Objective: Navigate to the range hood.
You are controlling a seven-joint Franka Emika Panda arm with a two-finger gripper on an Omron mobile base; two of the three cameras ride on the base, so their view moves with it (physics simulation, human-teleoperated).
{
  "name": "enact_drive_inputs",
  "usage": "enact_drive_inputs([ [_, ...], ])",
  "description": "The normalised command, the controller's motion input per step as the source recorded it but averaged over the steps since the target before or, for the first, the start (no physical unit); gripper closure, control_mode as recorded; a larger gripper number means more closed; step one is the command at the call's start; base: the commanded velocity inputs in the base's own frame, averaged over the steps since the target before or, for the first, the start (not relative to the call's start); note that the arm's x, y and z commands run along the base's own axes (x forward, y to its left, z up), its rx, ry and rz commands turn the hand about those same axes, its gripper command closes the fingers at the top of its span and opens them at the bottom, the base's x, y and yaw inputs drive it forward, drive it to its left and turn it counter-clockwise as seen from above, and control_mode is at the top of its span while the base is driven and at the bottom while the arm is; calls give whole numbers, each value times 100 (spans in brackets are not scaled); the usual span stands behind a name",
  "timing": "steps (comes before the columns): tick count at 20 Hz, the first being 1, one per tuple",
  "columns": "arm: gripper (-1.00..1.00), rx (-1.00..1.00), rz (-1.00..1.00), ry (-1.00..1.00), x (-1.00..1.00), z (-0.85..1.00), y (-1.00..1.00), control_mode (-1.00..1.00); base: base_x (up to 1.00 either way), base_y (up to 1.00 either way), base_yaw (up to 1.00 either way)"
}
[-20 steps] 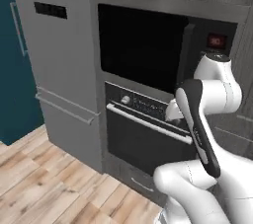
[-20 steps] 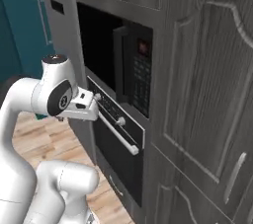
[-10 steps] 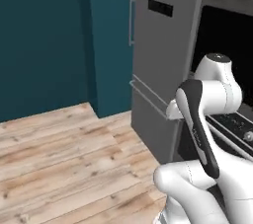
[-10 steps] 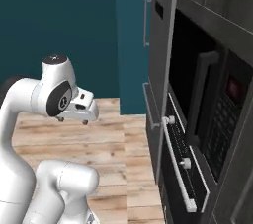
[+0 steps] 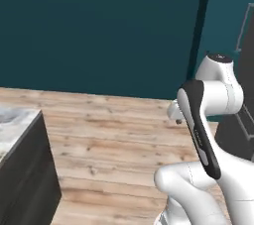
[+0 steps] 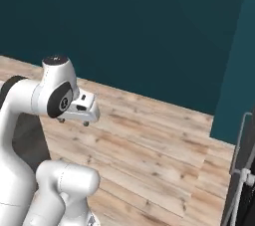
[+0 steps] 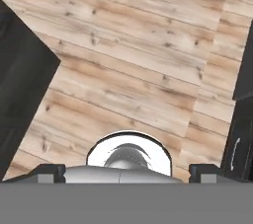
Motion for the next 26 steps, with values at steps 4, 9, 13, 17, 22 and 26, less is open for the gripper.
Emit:
enact_drive_inputs([
  [4, -100, 0, 0, 0, 0, 0, 0, 100, 27, 14, 88],
  [9, -100, 0, 0, 0, 0, 0, 0, 100, 23, 28, 85],
  [13, -100, 0, 0, 0, 0, 0, 0, 100, 17, 67, 74],
  [17, -100, 0, 0, 0, 0, 0, 0, 100, 5, 96, 61],
  [22, -100, 0, 0, 0, 0, 0, 0, 100, 0, 100, 35],
  [26, -100, 0, 0, 0, 0, 0, 0, 100, 0, 100, 33],
])
